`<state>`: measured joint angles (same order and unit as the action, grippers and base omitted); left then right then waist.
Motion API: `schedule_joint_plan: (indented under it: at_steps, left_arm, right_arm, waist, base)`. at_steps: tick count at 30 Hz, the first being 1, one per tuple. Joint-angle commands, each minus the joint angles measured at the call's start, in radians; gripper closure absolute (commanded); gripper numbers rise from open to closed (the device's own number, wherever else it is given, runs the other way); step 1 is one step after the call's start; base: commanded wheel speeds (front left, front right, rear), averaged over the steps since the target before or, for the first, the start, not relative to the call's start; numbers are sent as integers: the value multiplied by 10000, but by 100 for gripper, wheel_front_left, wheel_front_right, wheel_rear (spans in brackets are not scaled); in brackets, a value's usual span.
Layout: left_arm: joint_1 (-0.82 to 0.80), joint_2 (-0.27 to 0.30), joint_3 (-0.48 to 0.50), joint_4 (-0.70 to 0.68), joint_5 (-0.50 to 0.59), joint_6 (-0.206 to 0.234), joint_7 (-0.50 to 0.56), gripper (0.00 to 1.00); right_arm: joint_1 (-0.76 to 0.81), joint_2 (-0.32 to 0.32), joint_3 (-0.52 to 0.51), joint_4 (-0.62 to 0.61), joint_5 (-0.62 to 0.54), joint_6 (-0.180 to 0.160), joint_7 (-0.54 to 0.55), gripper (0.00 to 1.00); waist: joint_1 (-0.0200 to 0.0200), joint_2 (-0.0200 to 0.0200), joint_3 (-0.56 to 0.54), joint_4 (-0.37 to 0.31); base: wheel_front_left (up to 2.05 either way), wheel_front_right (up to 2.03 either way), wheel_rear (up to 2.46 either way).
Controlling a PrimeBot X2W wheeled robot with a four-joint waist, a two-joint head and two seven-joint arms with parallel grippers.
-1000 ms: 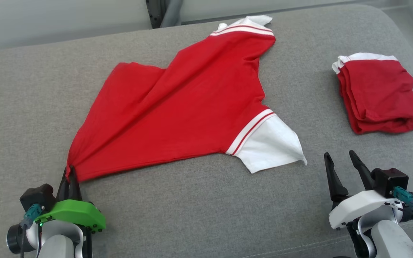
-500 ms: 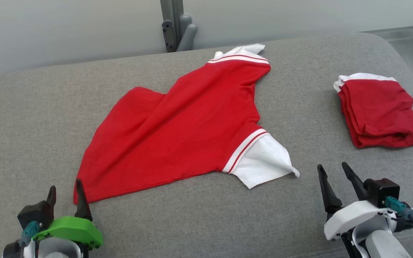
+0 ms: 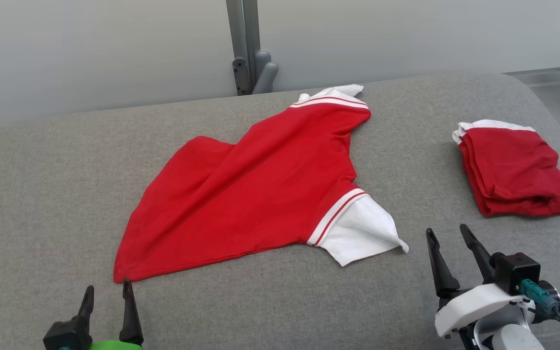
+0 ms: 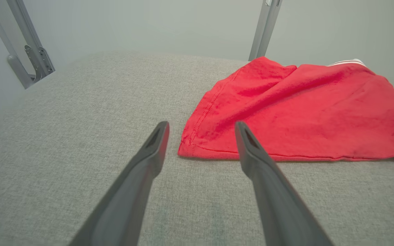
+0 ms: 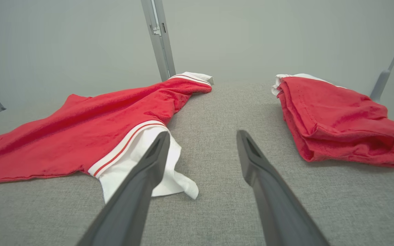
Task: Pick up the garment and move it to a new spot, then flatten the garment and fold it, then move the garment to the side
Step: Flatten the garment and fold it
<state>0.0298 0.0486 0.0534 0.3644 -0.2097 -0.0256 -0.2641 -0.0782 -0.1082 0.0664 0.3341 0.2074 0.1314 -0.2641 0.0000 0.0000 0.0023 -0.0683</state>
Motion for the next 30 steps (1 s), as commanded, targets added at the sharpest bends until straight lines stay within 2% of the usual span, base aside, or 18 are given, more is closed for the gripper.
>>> schedule_joint_plan:
  at_steps: [1, 15, 23, 30]
  left_arm:
    - [163, 41, -38, -30, 51, 39, 1, 0]
    - [668, 41, -359, -462, -21, 209, 1, 0]
    - [174, 41, -777, -322, -191, 244, 1, 0]
    - [-356, 43, -1130, -238, -348, 323, 1, 0]
  right_arm:
    - [180, 6, -4, -30, -69, -15, 0, 0]
    - [383, -43, 380, -9, -128, -15, 0, 0]
    - [-178, -344, 896, 926, -358, -15, 0, 0]
    - [-914, -488, 911, 1583, -627, -16, 0, 0]
  waist:
    - [0, 0, -73, 55]
    - [0, 0, -119, 10]
    - [0, 0, 612, 197]
    - [0, 0, 1380, 468]
  base:
    - [0, 0, 0]
    - [0, 0, 0]
    - [0, 0, 0]
    - [0, 0, 0]
